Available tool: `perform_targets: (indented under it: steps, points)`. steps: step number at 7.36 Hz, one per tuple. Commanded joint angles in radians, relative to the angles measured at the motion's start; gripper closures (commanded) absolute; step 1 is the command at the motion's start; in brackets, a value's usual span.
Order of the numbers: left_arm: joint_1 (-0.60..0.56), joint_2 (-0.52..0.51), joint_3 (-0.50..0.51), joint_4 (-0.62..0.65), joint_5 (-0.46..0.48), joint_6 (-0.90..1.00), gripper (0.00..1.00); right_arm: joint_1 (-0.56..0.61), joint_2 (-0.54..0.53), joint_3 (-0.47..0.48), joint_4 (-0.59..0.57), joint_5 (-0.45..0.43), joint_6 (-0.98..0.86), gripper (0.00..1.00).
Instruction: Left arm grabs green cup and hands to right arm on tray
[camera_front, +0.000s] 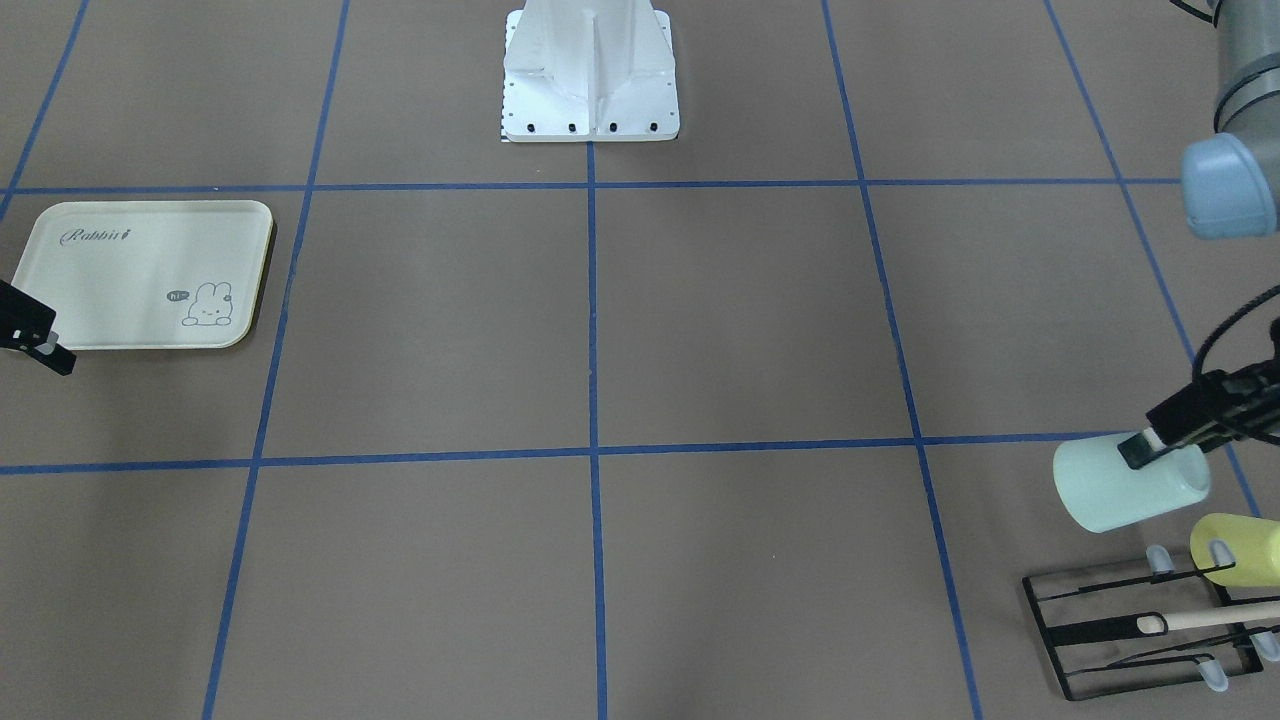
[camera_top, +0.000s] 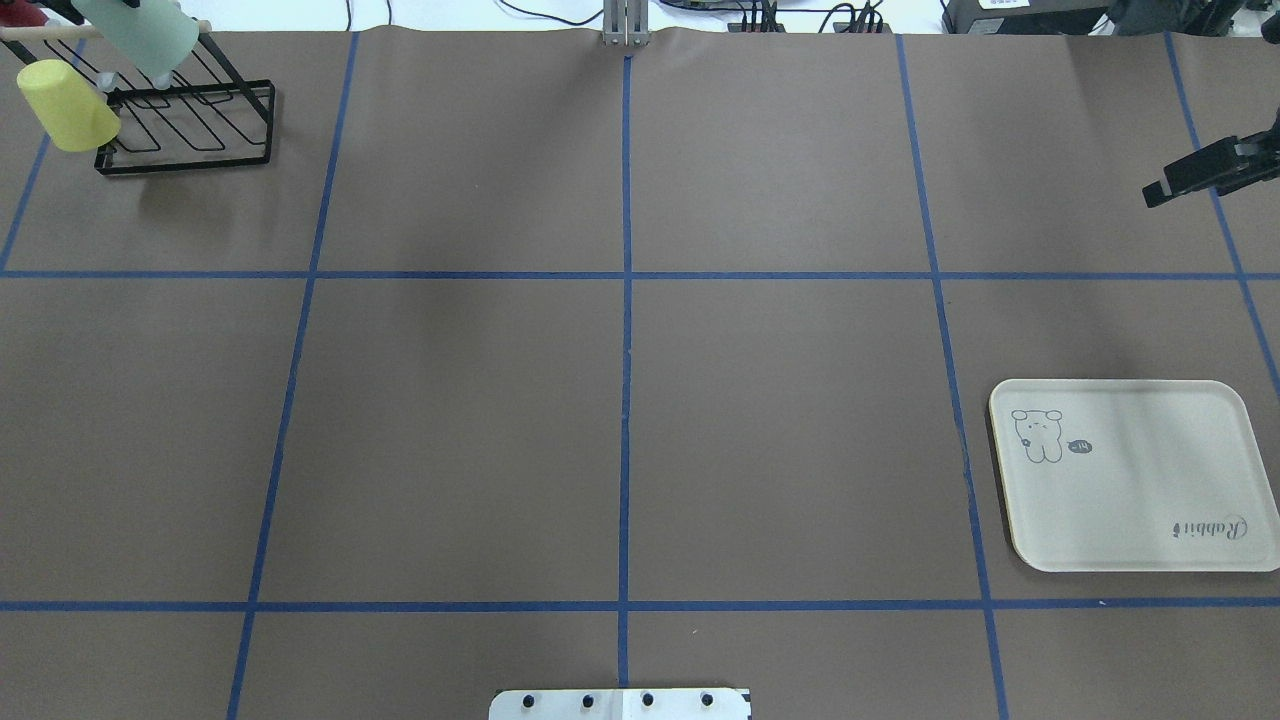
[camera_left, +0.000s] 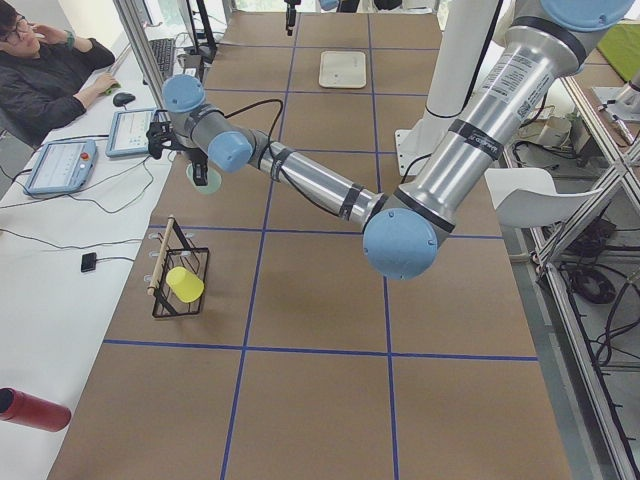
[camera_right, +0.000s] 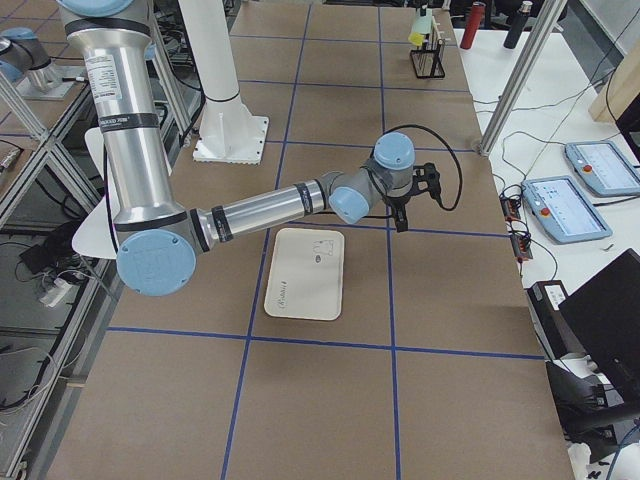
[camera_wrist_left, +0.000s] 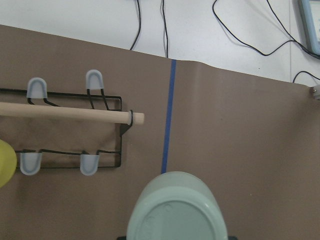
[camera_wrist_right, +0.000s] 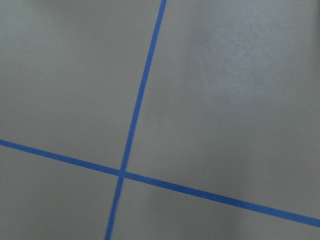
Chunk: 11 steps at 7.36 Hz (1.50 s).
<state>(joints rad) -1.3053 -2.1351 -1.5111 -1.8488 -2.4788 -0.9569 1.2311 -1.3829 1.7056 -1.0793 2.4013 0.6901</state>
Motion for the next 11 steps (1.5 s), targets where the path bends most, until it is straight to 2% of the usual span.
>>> perform_targets:
  steps: [1,2,3,6,7,9,11]
  points:
    - [0.07,0.001,-0.134,-0.001,0.0,-0.222,0.79,-0.025,0.044,0.003,0.167,0.034,0.272,0.0]
    - [0.096,0.001,-0.188,-0.001,0.0,-0.303,0.78,-0.035,0.045,-0.006,0.291,0.067,0.372,0.0]
    - [0.115,0.001,-0.228,-0.001,-0.002,-0.362,0.78,-0.042,0.06,-0.001,0.368,0.074,0.469,0.0]
    - [0.176,0.0,-0.294,-0.049,0.0,-0.524,0.77,-0.088,0.081,0.002,0.658,0.062,0.779,0.0]
    - [0.207,0.0,-0.308,-0.105,0.0,-0.607,0.77,-0.113,0.093,0.002,0.752,0.033,0.886,0.0]
    - [0.257,0.0,-0.326,-0.213,0.0,-0.735,0.76,-0.239,0.094,-0.004,0.989,-0.147,1.09,0.0]
    - [0.282,0.0,-0.377,-0.219,-0.002,-0.767,0.75,-0.381,0.096,0.006,1.141,-0.36,1.216,0.01]
